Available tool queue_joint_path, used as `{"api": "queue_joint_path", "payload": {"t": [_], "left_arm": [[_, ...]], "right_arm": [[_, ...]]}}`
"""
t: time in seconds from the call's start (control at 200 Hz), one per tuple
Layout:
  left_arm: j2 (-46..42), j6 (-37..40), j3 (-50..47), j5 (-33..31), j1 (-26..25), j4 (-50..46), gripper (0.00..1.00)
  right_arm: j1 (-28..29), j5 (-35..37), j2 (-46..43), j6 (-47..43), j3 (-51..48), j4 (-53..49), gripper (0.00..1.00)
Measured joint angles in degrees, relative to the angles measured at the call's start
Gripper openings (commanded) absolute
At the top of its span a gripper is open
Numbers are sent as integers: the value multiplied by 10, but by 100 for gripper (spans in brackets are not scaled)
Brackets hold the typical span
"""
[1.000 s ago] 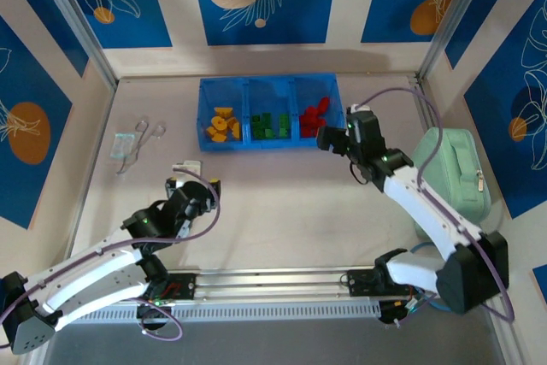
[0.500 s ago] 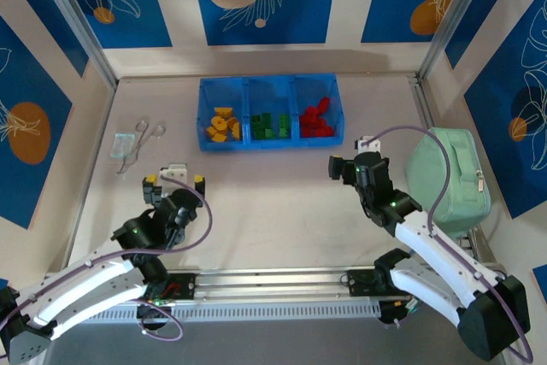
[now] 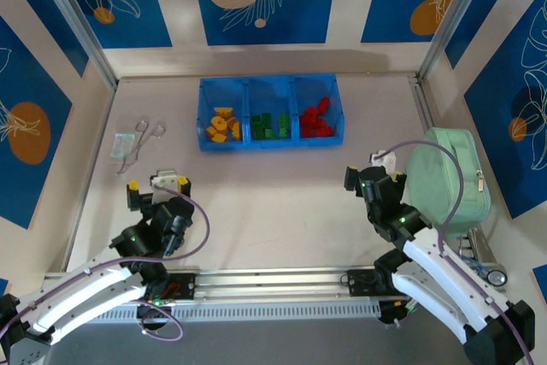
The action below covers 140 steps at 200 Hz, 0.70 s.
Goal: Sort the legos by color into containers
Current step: Reset both arms
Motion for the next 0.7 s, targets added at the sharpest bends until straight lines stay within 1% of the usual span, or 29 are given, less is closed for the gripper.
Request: {"api": "queue_joint_path", "payload": {"t": [0.095,0.2,0.315,0.445,0.56,0.7], "left_arm": [[1,28,-16,-15,0,31,100],[3,70,-58,-26,0,90,100],[5,99,-101,-28,3,137,100],[5,123,-121,-27,11,180,100],[0,139,-134,-5,36,223,100],[-7,137,-138,39,89,240,100]], "right_arm": [[0,3,-35,-6,-27,4,99],[0,-4,-62,-27,-63,23,99],[0,-8,-71,-40,-100,52,99],[-2,-19,-70,-53,-136,86,99],[-18,-37,-66,-62,-145,112,99],[-72,-65,-37,-64,-144,151,99]]}}
